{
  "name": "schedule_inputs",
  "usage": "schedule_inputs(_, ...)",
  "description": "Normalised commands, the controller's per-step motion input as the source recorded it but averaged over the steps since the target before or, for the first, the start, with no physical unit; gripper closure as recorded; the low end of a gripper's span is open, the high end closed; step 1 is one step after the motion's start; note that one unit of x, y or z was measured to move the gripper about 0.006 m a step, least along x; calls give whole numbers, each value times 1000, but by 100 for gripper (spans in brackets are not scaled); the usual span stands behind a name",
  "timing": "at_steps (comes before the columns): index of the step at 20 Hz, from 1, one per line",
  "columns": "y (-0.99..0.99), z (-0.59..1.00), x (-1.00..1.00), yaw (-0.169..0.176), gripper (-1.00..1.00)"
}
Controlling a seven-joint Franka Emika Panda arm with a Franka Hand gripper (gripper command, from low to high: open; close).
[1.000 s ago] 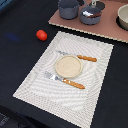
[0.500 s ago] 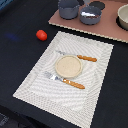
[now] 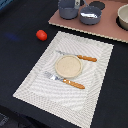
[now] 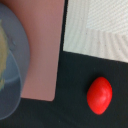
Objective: Place the fish, sausage, and tomato into the frying pan.
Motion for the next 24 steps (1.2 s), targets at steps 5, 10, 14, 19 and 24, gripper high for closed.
schedule_inputs(5,-519,-427,-749,-79,-100)
schedule_inputs(10,-487,-522,-786,-84,-100)
schedule_inputs(14,-425,-467,-837,-91,-100)
schedule_inputs(19,-297,-431,-968,-87,-100)
schedule_inputs(24,-265,-406,-993,-87,-100)
